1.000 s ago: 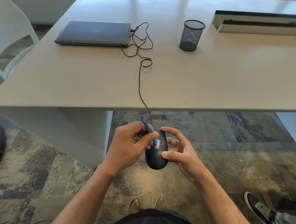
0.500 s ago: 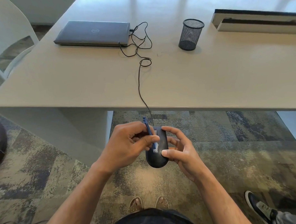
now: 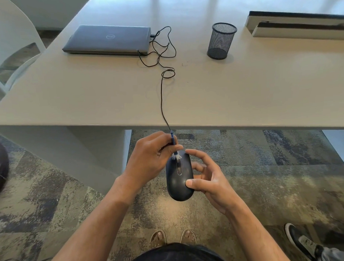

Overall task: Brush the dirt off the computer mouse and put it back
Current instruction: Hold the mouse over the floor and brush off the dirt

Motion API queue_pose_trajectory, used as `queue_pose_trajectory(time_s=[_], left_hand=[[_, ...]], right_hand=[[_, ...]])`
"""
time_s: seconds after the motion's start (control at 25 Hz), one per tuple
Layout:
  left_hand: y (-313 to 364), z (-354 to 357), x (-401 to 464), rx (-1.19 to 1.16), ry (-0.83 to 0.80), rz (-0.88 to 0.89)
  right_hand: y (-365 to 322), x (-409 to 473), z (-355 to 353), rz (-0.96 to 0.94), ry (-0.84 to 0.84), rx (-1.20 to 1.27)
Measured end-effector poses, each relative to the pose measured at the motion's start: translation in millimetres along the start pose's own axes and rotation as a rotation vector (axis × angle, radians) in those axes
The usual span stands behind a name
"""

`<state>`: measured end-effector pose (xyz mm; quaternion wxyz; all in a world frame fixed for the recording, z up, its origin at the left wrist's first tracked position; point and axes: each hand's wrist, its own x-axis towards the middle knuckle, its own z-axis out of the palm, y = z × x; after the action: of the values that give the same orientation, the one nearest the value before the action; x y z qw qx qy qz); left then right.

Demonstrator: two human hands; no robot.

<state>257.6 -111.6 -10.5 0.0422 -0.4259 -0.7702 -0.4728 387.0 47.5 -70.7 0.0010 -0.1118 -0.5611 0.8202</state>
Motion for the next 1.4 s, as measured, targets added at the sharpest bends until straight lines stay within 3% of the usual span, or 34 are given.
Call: queue_pose_trajectory(time_s=[0.08, 0.2, 0.36, 0.44, 0.84, 0.96, 1.04, 1.16, 1.4], left_hand=[[-1.6, 1.1, 0.9, 0.004, 0.035, 0.018], [-1.3, -4.5, -1.8, -0.165, 0.054, -0.060], [-5.2, -17.2, -7.9, -0.414, -0.135, -0.215], [-6.5, -16.9, -10.1, -0.388, -0.147, -0.222], [-14.1, -5.6, 1.0, -0.083, 0.097, -0.099], [-10.5, -7.5, -2.1, -0.337, 0.131, -0.183], [-9.1, -12.0, -3.3, -0.484, 0.043, -0.274], [-11.3, -11.5, -4.9, -0.408, -0.043, -0.283], [-15.5, -1.8, -0.4, -0.119, 0.076, -0.108]], right_hand=[[-0.3, -0.4, -1.1, 0.000, -0.007, 0.006], [-2.7, -0.6, -3.6, 0.000, 0.012, 0.004], [-3.6, 0.6, -5.4, 0.003, 0.013, -0.002], [-2.8, 0.6, -4.1, 0.004, 0.001, -0.008], [-1.1, -0.5, 0.2, 0.028, -0.028, -0.005], [-0.1, -1.0, 0.6, 0.026, -0.005, 0.005], [-0.3, -1.1, 0.5, 0.024, -0.004, -0.003], [-0.4, -2.0, 1.4, 0.028, -0.021, -0.012], [-0.9, -3.8, 4.7, 0.032, -0.037, -0.015]])
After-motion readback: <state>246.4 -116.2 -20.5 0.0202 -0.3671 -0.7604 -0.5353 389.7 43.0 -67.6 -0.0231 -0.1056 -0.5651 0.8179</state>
